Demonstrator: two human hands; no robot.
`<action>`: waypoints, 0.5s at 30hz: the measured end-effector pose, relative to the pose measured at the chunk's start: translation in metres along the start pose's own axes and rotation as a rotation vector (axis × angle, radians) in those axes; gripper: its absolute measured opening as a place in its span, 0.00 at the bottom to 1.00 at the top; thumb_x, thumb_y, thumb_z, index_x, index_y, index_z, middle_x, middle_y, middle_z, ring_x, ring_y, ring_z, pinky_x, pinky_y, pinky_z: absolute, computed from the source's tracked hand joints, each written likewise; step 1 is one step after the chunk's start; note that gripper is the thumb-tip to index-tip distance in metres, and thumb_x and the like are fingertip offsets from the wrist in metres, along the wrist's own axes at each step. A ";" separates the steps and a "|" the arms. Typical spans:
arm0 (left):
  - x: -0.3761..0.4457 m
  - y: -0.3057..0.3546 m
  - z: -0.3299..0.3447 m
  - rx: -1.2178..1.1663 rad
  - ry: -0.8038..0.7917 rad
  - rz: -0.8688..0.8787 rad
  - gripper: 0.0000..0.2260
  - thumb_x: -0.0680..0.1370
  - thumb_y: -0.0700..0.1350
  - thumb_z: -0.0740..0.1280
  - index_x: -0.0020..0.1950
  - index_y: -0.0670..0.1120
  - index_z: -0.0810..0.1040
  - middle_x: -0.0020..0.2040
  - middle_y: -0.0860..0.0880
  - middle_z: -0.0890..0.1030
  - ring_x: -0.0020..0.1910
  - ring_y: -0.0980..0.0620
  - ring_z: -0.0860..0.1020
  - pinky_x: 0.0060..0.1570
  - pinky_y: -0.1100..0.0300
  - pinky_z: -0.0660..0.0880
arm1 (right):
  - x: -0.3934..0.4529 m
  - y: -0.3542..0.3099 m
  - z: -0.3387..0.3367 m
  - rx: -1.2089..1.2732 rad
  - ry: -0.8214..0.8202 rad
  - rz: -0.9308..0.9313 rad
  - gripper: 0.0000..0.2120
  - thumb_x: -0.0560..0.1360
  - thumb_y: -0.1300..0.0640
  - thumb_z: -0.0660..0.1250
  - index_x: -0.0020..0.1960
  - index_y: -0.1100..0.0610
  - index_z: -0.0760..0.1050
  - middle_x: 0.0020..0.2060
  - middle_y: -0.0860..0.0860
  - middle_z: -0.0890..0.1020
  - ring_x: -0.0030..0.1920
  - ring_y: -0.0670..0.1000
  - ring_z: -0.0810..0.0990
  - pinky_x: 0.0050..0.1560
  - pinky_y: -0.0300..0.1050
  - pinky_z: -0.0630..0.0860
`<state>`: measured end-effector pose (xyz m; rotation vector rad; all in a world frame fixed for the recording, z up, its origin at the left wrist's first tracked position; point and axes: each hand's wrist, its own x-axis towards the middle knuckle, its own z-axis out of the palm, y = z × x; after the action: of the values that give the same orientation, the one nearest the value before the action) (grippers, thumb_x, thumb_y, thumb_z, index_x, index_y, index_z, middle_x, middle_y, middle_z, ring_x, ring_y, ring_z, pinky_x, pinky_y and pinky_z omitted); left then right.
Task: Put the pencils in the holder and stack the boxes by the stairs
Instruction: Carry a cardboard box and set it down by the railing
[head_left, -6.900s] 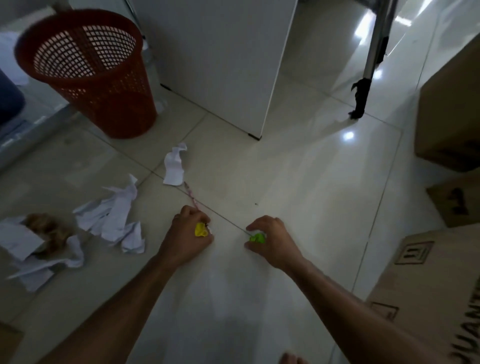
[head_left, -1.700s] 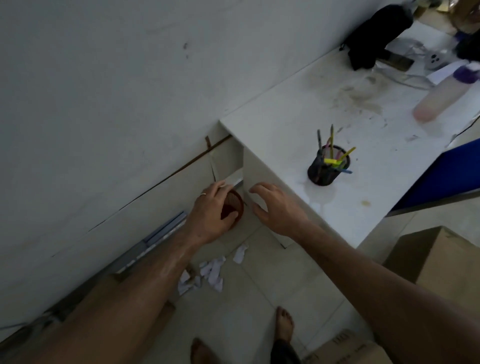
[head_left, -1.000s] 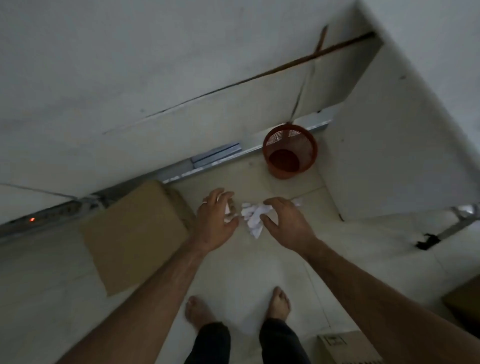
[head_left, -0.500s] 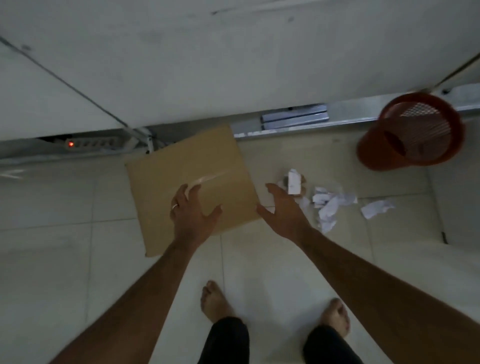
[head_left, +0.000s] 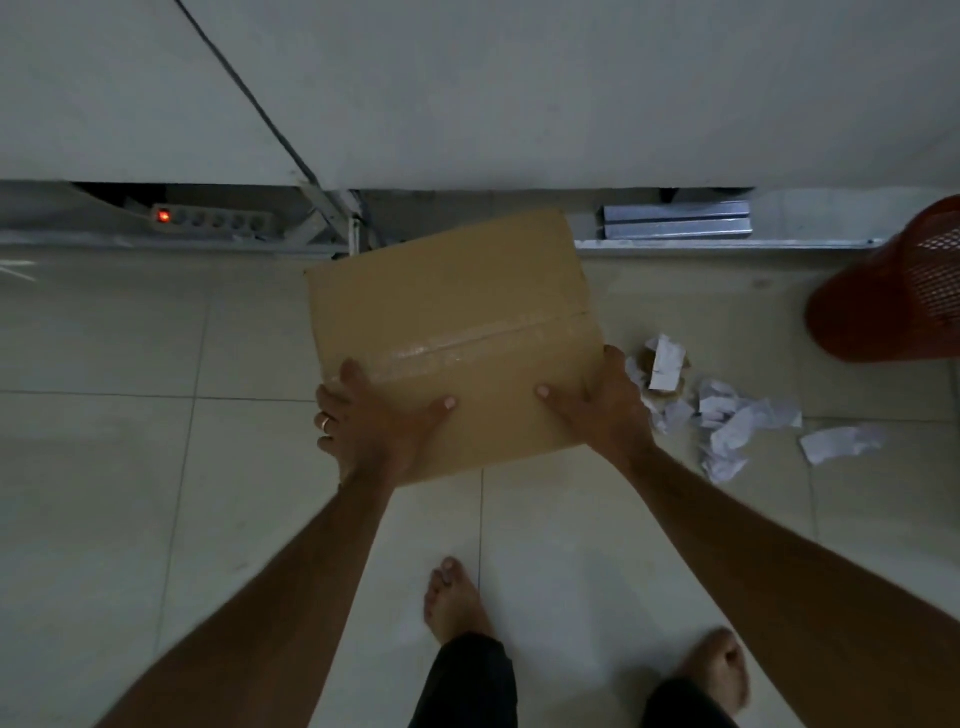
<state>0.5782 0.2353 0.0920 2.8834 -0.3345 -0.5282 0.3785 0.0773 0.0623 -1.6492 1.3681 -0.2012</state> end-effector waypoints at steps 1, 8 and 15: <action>0.000 -0.001 -0.002 -0.007 0.009 0.011 0.57 0.45 0.81 0.64 0.67 0.54 0.57 0.66 0.37 0.66 0.59 0.32 0.70 0.54 0.36 0.69 | -0.002 -0.001 -0.002 0.000 0.002 -0.004 0.42 0.64 0.37 0.76 0.68 0.54 0.62 0.55 0.44 0.73 0.53 0.47 0.73 0.41 0.35 0.70; -0.038 0.002 -0.046 -0.017 0.030 0.028 0.56 0.46 0.82 0.64 0.67 0.52 0.58 0.64 0.38 0.66 0.58 0.33 0.70 0.53 0.39 0.69 | -0.033 -0.037 -0.041 -0.032 0.016 -0.031 0.41 0.64 0.37 0.76 0.68 0.52 0.63 0.52 0.42 0.72 0.50 0.45 0.72 0.41 0.35 0.68; -0.119 0.015 -0.153 -0.088 0.094 -0.034 0.56 0.50 0.79 0.68 0.70 0.50 0.59 0.68 0.38 0.65 0.64 0.34 0.68 0.59 0.40 0.69 | -0.082 -0.129 -0.128 -0.126 -0.102 -0.141 0.41 0.63 0.34 0.74 0.67 0.50 0.62 0.51 0.44 0.75 0.47 0.47 0.73 0.38 0.35 0.69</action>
<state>0.5233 0.2734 0.2748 2.8215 -0.2415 -0.4006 0.3537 0.0656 0.2595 -1.8376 1.2100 -0.1134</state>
